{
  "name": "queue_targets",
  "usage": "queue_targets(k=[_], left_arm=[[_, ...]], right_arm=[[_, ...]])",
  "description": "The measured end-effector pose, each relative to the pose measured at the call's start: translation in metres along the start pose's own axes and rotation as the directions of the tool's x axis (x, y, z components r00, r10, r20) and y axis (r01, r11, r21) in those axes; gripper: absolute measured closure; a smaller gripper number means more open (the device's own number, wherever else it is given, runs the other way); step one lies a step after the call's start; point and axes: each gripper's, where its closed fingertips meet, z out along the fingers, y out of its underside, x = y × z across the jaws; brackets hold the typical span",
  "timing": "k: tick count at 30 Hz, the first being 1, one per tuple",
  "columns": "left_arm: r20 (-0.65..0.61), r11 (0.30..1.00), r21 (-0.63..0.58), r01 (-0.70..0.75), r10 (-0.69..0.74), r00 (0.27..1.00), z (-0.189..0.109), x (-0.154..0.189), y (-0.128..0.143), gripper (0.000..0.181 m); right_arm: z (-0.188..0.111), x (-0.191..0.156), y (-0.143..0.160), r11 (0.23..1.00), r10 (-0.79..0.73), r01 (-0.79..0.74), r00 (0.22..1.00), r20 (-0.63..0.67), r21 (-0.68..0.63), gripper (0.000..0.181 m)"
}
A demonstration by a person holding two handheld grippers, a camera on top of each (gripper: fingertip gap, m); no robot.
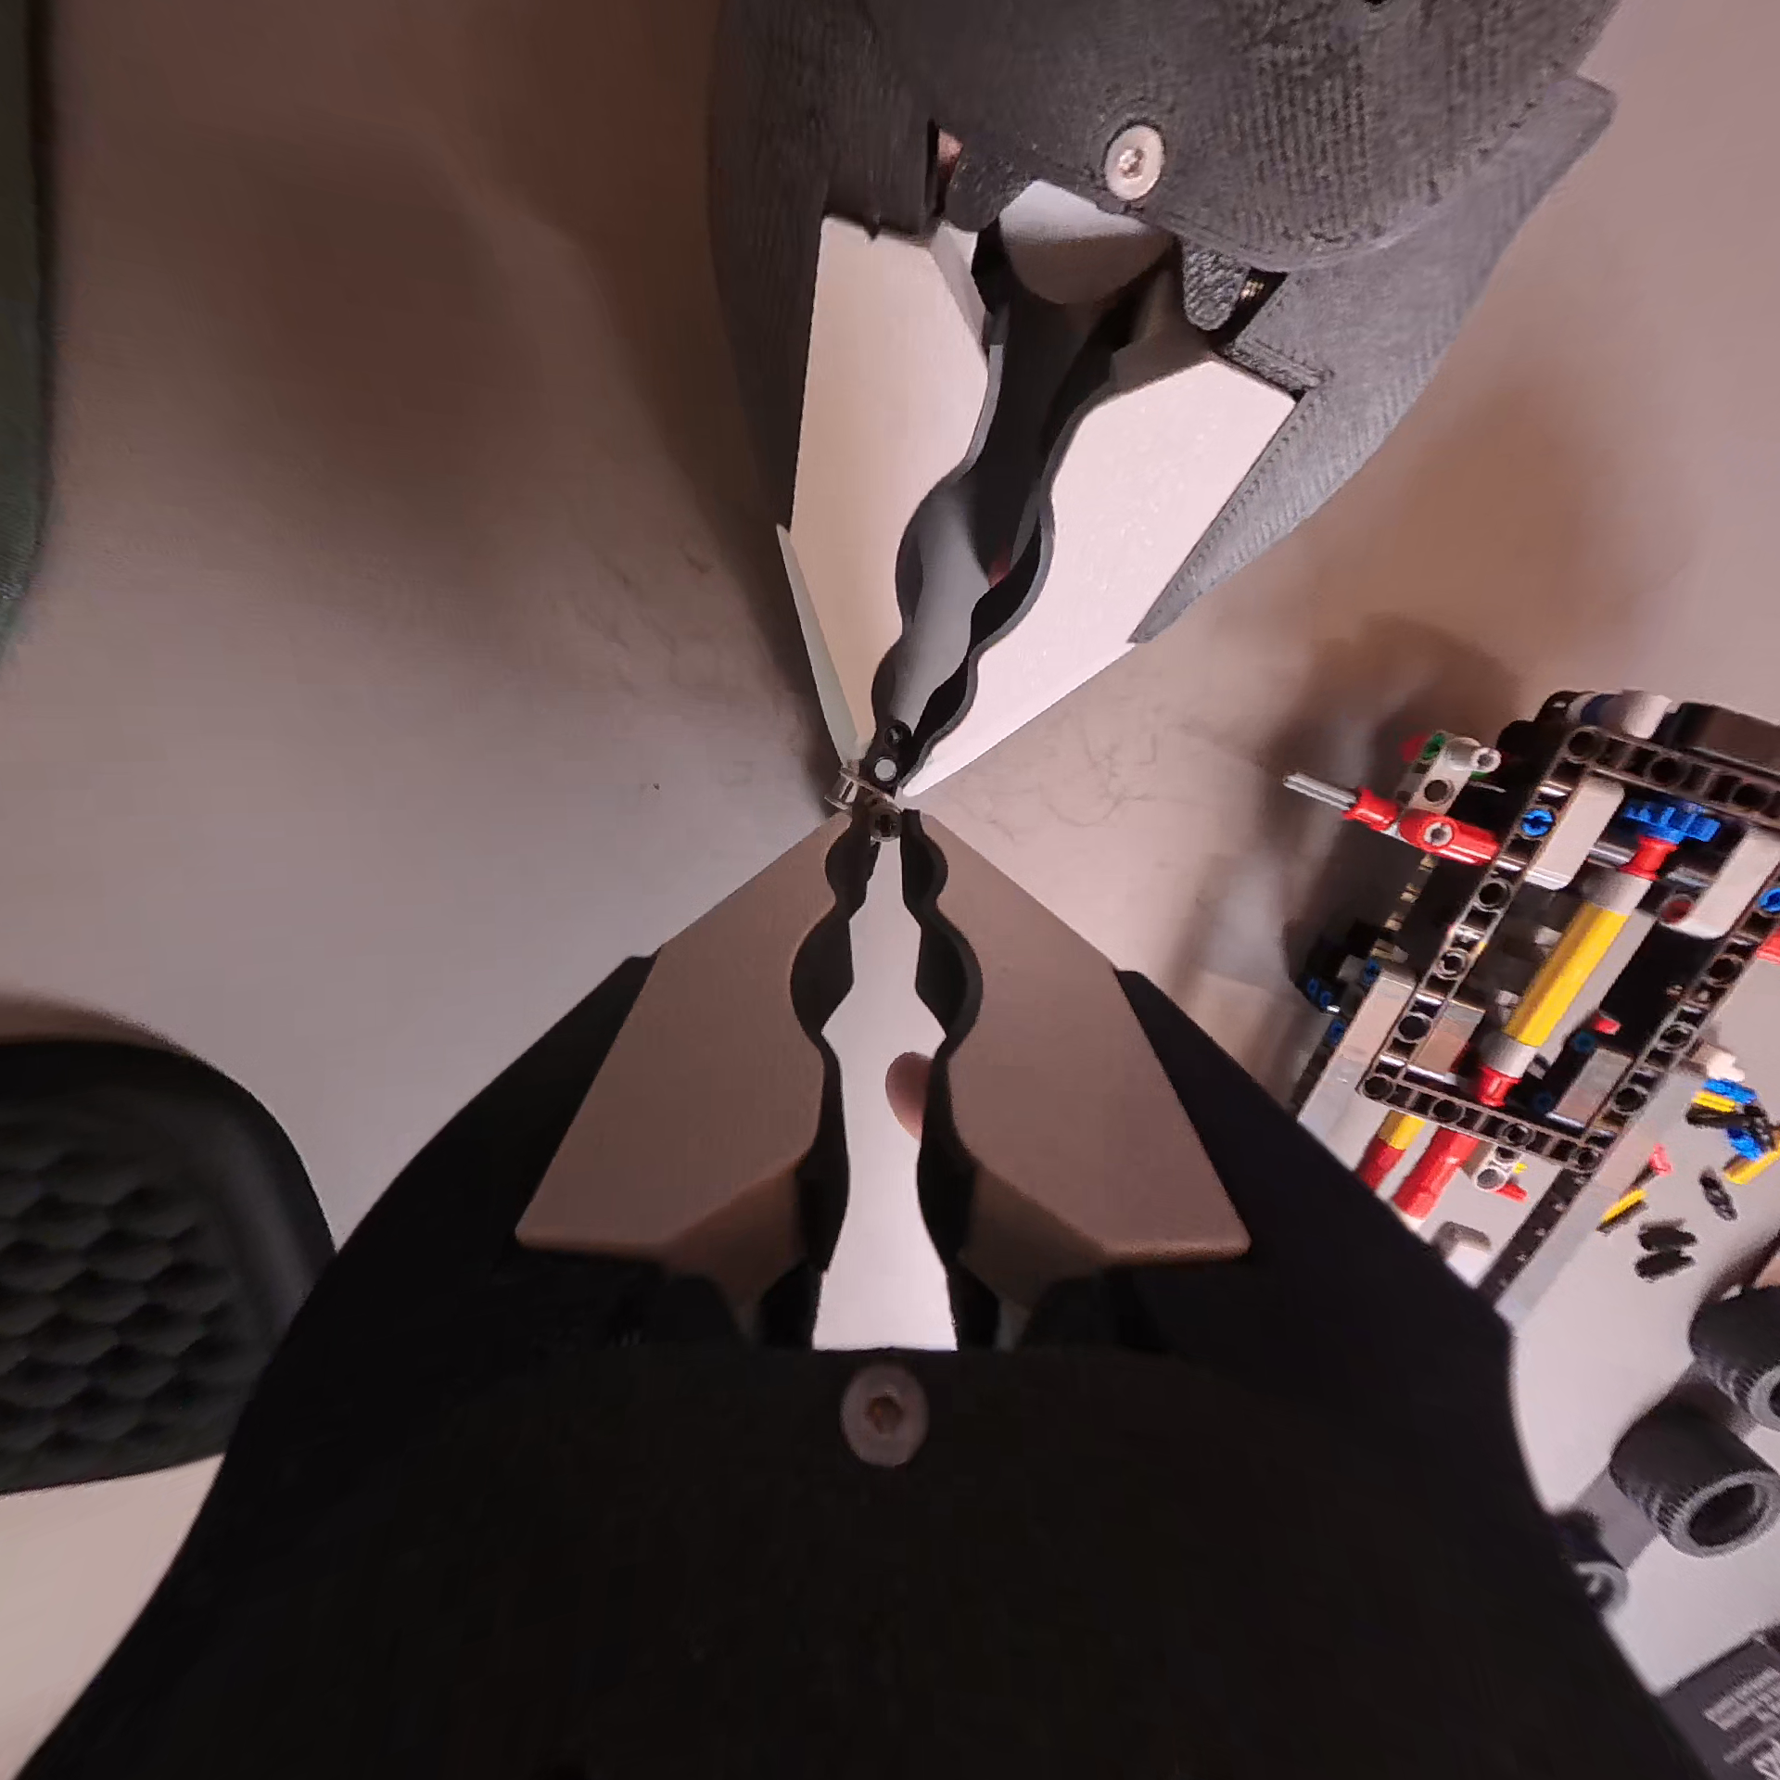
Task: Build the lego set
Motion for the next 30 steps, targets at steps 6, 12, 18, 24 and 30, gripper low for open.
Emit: queue_targets(k=[6, 12, 18, 24, 30], left_arm=[[-0.01, 1.0, 0.0, 0.015, -0.015, 1.0, 0.0, 0.0, 0.0, 0.176], [-0.013, 1.0, 0.0, 0.015, -0.015, 1.0, 0.001, 0.0, 0.001, 0.175], [-0.03, 1.0, -0.001, 0.011, -0.011, 0.999, 0.002, 0.004, 0.0, 0.175], [-0.039, 1.0, -0.001, 0.015, -0.015, 0.999, 0.001, 0.005, 0.0, 0.175], [-0.033, 1.0, -0.001, 0.011, -0.011, 0.999, 0.001, 0.005, 0.0, 0.175]], right_arm=[[0.002, 0.0, 0.0, 0.997, -0.048, 0.049, 0.999, 0.025, -0.059, 0.178], [0.004, -0.001, 0.0, 0.991, -0.085, 0.088, 0.996, 0.042, -0.1, 0.178], [0.011, -0.006, 0.004, 0.986, -0.125, 0.131, 0.99, 0.063, -0.105, 0.178], [0.01, -0.007, 0.002, 0.996, -0.075, 0.078, 0.996, 0.053, -0.048, 0.177], [0.006, -0.007, 0.001, 0.999, -0.032, 0.031, 0.999, 0.022, 0.017, 0.177]])
